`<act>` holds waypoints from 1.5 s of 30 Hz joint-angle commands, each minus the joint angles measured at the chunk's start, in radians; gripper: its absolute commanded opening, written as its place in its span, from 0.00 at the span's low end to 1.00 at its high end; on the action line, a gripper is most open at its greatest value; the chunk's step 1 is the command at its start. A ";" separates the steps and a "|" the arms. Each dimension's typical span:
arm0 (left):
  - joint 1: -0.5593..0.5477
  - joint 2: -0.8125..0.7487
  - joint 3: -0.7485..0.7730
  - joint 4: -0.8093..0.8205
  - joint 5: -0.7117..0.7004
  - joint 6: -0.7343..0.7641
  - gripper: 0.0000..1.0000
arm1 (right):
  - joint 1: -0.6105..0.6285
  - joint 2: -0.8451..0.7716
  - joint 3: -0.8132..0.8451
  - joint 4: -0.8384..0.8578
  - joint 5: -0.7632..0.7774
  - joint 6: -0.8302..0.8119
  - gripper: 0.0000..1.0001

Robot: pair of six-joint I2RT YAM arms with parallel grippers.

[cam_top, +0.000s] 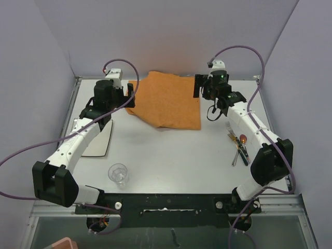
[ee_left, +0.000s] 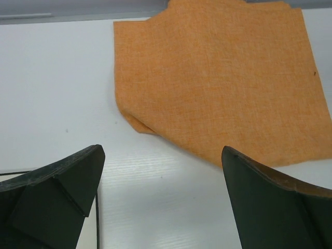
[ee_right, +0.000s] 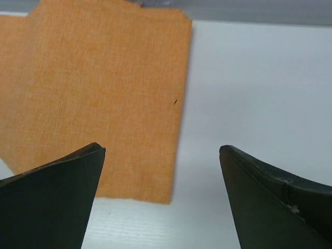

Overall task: Set the dinner table for one person
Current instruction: Flatten out the napkin at the center of the board.

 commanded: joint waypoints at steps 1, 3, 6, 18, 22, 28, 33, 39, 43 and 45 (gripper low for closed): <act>-0.040 0.026 -0.028 0.034 0.084 -0.048 0.98 | -0.029 -0.061 -0.153 0.061 -0.131 0.237 0.98; -0.051 0.047 -0.046 0.018 0.102 -0.076 0.98 | -0.038 -0.036 -0.199 0.092 -0.204 0.296 0.98; -0.083 0.064 -0.071 0.011 0.093 -0.097 0.98 | -0.036 0.044 -0.190 0.090 -0.269 0.342 0.98; -0.120 0.050 -0.061 -0.003 0.079 -0.074 0.98 | -0.071 0.250 -0.021 0.048 -0.283 0.307 0.99; -0.128 0.027 -0.064 0.004 0.037 -0.043 0.98 | -0.101 0.301 0.009 0.051 -0.285 0.295 0.99; -0.088 0.045 0.007 0.001 -0.008 0.001 0.98 | -0.102 0.365 0.044 0.059 -0.255 0.207 0.99; -0.086 0.057 0.046 -0.004 -0.016 0.007 0.98 | -0.098 0.427 0.063 0.062 -0.254 0.191 0.99; -0.085 0.054 0.045 -0.005 -0.026 0.007 0.98 | -0.089 0.482 0.087 0.057 -0.262 0.181 0.99; -0.082 0.043 0.051 -0.009 -0.031 0.007 0.98 | -0.063 0.528 0.102 0.040 -0.260 0.178 0.98; -0.078 0.040 0.058 -0.014 -0.034 0.009 0.98 | -0.047 0.550 0.109 0.021 -0.240 0.179 0.96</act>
